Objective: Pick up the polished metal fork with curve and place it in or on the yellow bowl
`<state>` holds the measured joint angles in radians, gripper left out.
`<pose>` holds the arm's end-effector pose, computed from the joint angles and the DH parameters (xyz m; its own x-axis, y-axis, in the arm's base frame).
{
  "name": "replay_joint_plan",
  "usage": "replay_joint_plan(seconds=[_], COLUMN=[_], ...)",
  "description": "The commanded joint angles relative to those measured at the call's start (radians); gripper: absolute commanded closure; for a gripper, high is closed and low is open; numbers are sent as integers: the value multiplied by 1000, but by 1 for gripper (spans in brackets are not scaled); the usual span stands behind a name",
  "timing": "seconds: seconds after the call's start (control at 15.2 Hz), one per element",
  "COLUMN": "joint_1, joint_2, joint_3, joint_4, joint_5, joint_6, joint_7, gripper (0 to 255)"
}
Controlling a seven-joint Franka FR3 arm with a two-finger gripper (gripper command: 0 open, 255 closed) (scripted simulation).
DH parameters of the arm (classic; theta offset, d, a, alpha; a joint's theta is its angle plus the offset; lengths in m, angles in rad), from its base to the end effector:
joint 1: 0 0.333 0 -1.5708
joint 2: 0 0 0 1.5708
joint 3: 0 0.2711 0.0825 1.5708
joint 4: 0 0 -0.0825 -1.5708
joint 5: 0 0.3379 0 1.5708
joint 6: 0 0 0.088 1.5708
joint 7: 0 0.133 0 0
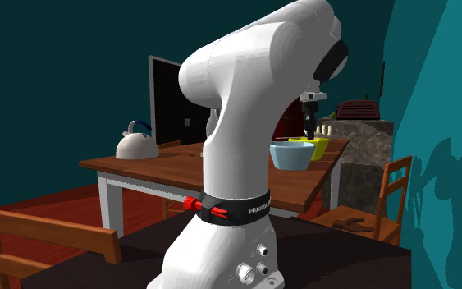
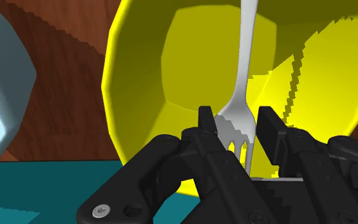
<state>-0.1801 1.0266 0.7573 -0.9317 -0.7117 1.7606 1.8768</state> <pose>0.6873 0.1309 0.2898 0.1223 -0.9903 0.0660 -0.9921 -0.1238 -0.0187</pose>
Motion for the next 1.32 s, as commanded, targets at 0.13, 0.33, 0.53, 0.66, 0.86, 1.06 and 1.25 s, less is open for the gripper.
replay_joint_plan(seconds=[0.13,0.33,0.53,0.66,0.86,1.06,1.25], joint_1=[0,0,0,0,28,39,39], joint_2=[0,0,0,0,-20,-22,-22], joint_3=[0,0,0,0,8,8,8], joint_4=[-2,-2,-2,-2,75,103,103], joint_5=[0,0,0,0,13,16,16], joint_6=[2,2,2,2,-80,-104,-104], joint_7=[1,1,1,1,-20,-27,-27], gripper=[255,0,0,0,0,0,0])
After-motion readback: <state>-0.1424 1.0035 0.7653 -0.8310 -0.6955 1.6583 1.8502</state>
